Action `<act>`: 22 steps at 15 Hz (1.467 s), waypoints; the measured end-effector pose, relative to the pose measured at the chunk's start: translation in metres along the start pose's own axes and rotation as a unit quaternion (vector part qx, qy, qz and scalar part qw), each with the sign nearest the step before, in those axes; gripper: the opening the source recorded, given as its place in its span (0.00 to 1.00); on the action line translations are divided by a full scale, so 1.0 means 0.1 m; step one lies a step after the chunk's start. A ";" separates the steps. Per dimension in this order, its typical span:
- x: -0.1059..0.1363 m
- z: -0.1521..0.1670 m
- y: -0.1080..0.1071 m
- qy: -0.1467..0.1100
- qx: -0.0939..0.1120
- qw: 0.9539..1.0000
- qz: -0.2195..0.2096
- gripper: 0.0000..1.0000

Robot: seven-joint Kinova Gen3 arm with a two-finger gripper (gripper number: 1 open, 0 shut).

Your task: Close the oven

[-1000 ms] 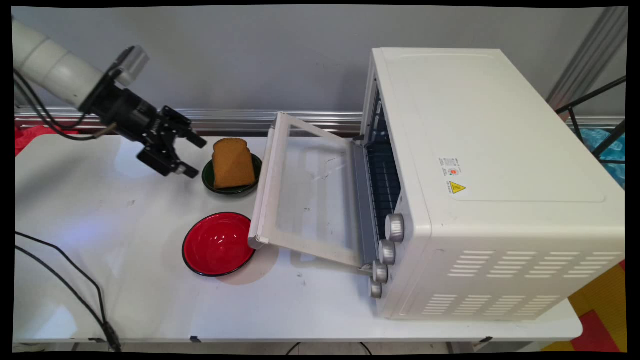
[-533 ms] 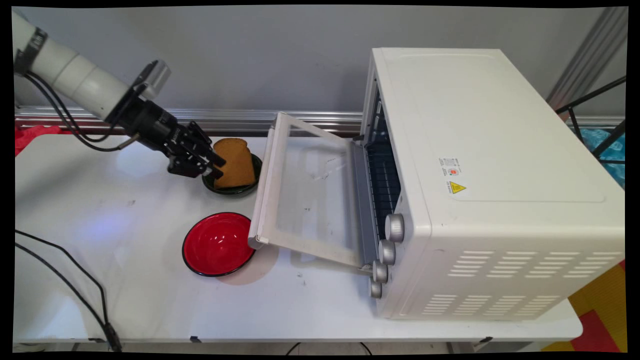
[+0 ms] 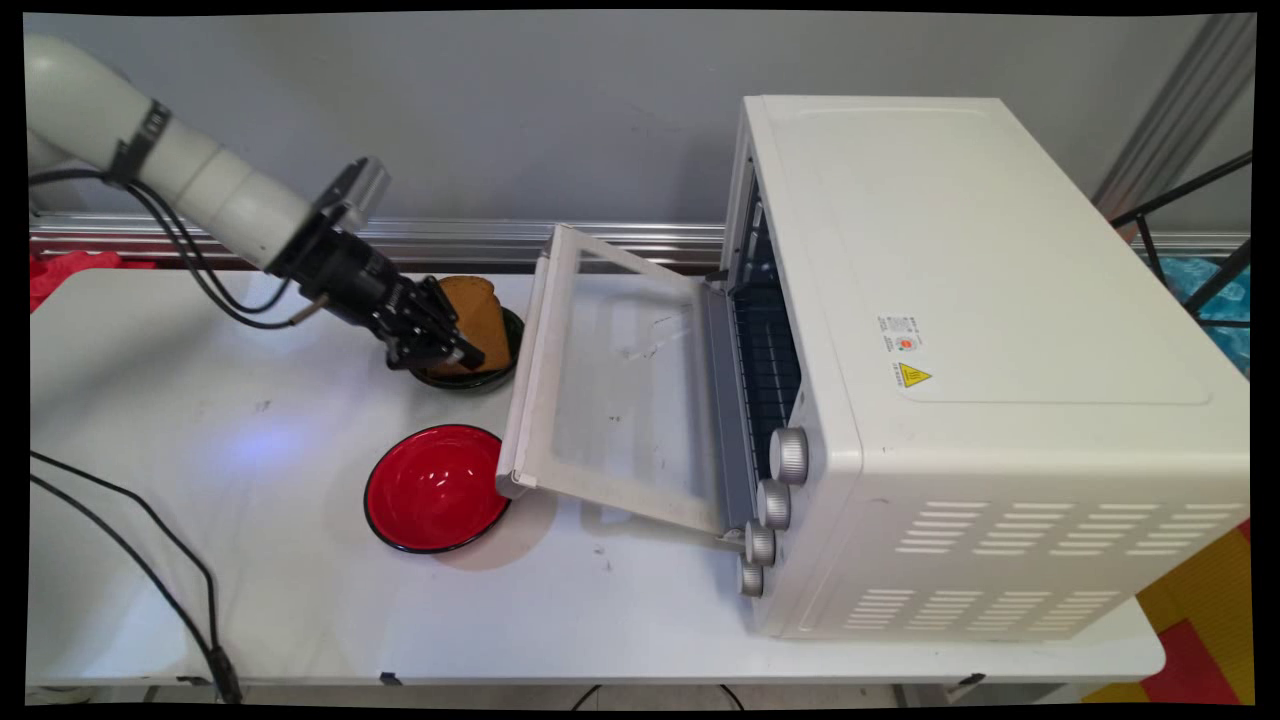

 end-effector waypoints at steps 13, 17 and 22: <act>0.03 0.62 -0.04 0.025 -0.015 1.000 0.003 0.00; 0.14 0.63 -0.04 0.046 -0.013 0.999 0.004 0.00; 0.39 0.50 -0.05 0.072 -0.011 0.997 0.012 0.00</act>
